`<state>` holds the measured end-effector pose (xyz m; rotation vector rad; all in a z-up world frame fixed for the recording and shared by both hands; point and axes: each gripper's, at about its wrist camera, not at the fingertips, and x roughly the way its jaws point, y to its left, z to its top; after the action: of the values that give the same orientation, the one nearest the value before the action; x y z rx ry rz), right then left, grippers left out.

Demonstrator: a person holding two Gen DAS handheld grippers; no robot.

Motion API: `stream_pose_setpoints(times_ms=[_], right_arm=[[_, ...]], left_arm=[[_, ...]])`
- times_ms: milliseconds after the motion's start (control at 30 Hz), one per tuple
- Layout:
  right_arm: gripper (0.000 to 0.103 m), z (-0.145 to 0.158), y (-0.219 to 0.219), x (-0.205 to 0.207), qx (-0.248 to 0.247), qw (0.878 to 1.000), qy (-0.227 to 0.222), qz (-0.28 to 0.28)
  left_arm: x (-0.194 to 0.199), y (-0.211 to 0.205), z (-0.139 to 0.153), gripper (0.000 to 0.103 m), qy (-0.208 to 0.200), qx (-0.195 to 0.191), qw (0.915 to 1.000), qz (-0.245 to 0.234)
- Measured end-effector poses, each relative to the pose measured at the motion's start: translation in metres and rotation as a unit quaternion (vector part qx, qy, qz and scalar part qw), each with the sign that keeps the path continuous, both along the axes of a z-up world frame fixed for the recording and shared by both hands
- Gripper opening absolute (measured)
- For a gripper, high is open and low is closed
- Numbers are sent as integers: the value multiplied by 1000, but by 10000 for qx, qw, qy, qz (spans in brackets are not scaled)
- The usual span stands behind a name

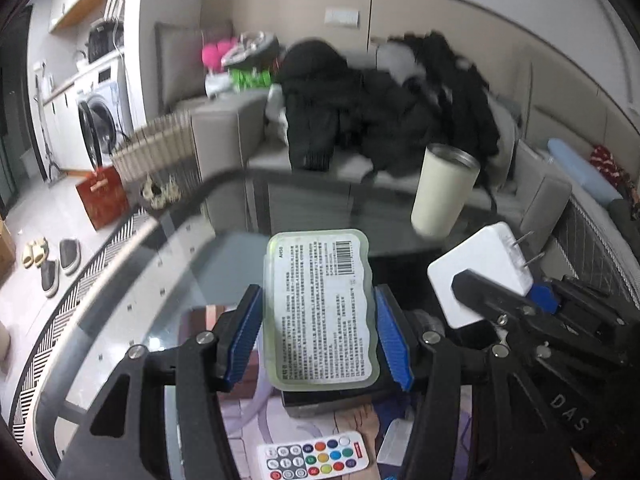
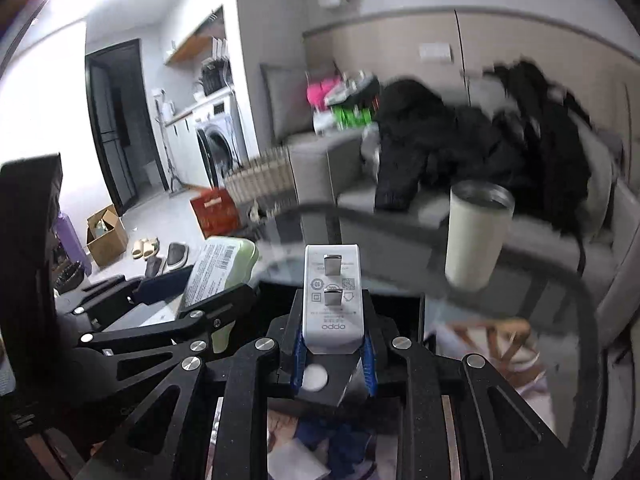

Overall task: Organize rigid objects
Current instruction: 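Carry the white charger with the right tool while the left tool carries the green card to the black box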

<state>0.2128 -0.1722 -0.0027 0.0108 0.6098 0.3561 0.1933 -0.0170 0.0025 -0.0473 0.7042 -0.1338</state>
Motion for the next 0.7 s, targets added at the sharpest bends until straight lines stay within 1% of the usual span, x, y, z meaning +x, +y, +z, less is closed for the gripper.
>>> stream_pose_setpoints(times_ms=[67,133,267,333,400,467,633,667,700], right_arm=[[22,-12,-3,6,36,9994,330,-35],[22,-24,-7,14,175,9978,639,-72],[22,-36,-10,20,181,9954,941,-76],[22,-42,-12,25,181,9937,1105,-74],[22,-47,-13,26,180,9924,1218,-54],[22,-48,-11,24,51,9929,1189,-36],[22,-49,-8,23,-56,9919,1272,-28],[23,-49,-8,24,-39,9912,1321,-45],[23,-52,-9,25,-28,9902,1391,-86]], left_arm=[[2,-5,-5,55,96,56,9999,-35],[5,-11,-9,55,187,117,9997,-67],[11,-13,-20,55,487,58,9987,-119],[12,-14,-25,55,585,98,9982,-120],[14,-18,-29,55,635,218,9977,-121],[13,-18,-31,55,651,276,9974,-107],[11,-19,-32,56,615,391,9973,-88],[11,-18,-33,59,643,414,9970,-80],[11,-17,-34,64,658,423,9969,-60]])
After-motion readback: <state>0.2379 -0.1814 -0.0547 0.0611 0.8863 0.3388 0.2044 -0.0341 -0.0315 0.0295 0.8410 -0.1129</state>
